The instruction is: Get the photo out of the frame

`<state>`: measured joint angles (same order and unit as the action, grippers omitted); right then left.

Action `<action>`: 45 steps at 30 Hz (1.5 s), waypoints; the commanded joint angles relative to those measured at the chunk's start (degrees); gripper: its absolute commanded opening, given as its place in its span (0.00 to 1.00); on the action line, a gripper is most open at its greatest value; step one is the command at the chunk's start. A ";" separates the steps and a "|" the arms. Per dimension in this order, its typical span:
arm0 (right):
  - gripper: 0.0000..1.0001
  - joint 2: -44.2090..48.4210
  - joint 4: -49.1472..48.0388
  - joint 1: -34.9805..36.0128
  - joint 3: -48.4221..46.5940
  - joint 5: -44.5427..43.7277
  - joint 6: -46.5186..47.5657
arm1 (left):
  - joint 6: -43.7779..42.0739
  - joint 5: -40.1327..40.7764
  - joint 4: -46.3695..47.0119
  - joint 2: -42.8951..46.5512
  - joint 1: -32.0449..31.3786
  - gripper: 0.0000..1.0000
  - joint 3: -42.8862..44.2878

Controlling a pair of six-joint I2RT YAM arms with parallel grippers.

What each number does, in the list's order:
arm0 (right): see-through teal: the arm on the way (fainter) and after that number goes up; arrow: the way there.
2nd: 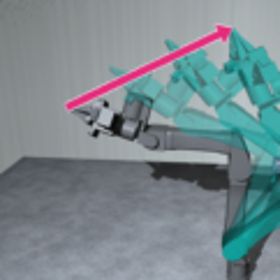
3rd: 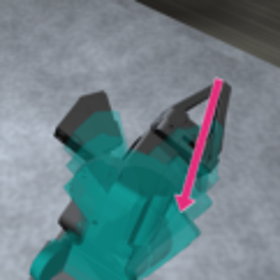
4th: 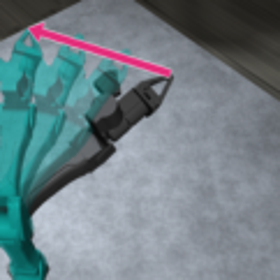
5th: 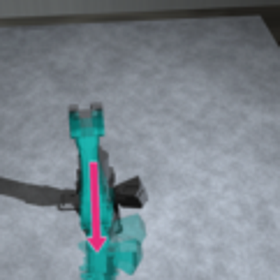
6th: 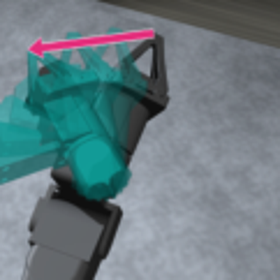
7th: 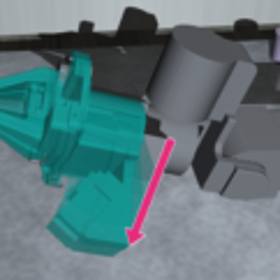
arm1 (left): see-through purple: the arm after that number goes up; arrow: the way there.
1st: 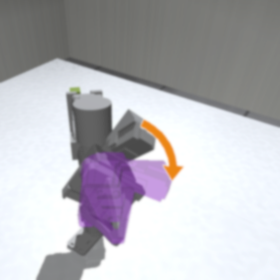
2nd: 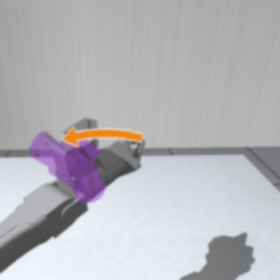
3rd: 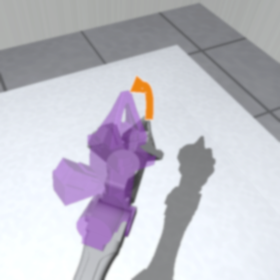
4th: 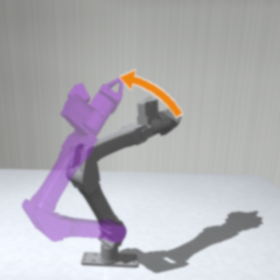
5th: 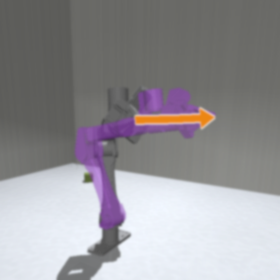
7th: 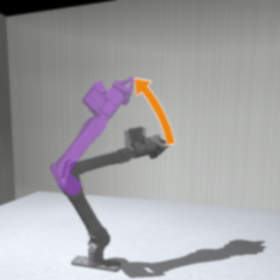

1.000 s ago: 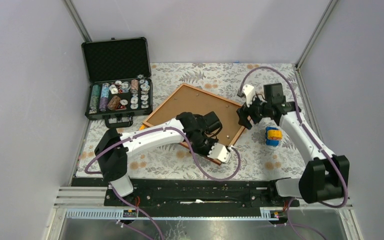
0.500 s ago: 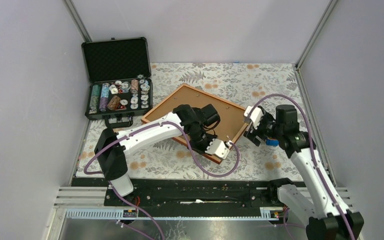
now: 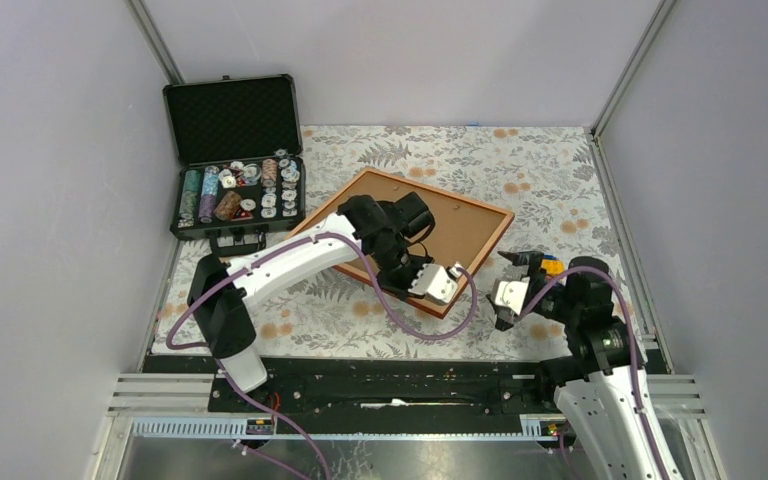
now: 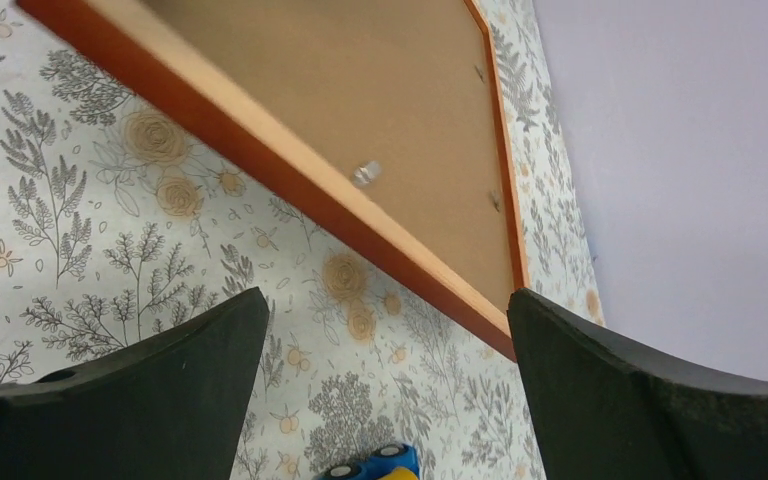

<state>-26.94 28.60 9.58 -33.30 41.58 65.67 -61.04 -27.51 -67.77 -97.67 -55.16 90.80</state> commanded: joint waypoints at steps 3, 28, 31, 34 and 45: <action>1.00 5.56 -6.31 0.16 6.93 6.80 6.66 | -2.76 -5.81 0.30 -0.15 1.00 0.00 5.27; 0.97 -12.72 -41.10 18.23 18.98 -13.47 20.09 | -4.79 -8.53 -3.64 -0.24 2.51 0.00 7.19; 0.90 -17.31 -45.53 18.90 18.38 -14.86 19.03 | -5.31 -8.53 -4.05 -0.26 2.44 0.00 7.36; 0.80 -18.99 -47.54 19.06 18.01 -15.33 17.97 | -5.33 -8.60 -4.41 -0.24 2.47 0.00 7.37; 0.19 -19.27 -43.48 19.06 14.14 -20.17 14.20 | -5.26 -9.70 -4.52 2.16 2.59 0.00 6.69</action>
<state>-46.30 -14.41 28.25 -15.27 24.43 85.62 -64.49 -32.58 -73.52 -99.96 -52.69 95.55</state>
